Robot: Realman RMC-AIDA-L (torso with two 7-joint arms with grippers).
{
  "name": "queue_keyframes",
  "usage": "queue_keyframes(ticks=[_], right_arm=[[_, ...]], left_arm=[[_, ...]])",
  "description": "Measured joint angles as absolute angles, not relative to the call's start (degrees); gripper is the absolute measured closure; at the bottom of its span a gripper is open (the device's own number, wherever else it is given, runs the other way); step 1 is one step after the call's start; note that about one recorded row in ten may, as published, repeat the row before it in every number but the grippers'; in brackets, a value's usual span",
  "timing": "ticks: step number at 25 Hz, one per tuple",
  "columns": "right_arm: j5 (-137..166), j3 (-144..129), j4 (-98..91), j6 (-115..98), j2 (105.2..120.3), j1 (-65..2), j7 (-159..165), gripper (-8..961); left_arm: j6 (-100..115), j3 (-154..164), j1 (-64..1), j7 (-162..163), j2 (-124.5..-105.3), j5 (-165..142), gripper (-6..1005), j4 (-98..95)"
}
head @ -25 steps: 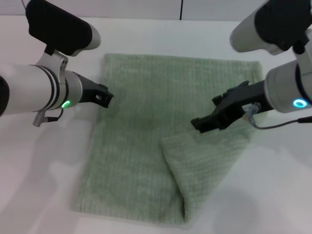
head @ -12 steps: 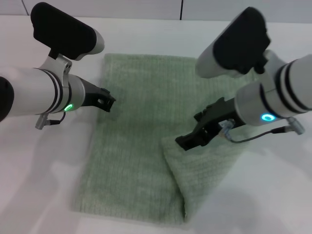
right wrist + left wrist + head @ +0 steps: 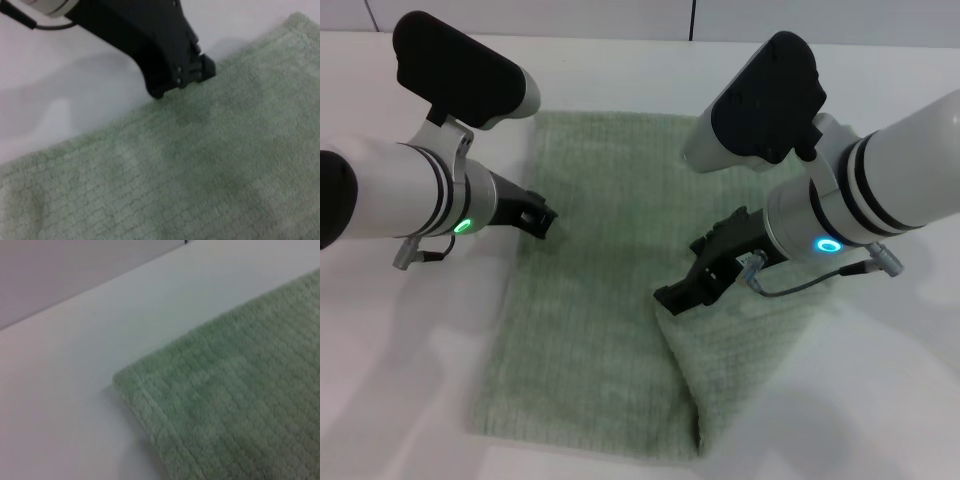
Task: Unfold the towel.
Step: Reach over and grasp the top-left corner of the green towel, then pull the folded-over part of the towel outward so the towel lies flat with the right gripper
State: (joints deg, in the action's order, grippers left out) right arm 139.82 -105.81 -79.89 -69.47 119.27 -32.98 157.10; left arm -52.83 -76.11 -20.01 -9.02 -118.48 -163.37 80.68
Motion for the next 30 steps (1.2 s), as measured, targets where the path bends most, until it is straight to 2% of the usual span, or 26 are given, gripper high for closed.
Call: queue_keyframes(ticks=[30], right_arm=[[138.4,-106.7,-72.6,-67.6,119.42,-37.1,156.6,206]], left_arm=[[-56.0,-74.6,-22.1,-9.1,-118.47,-163.4,1001,78.5]])
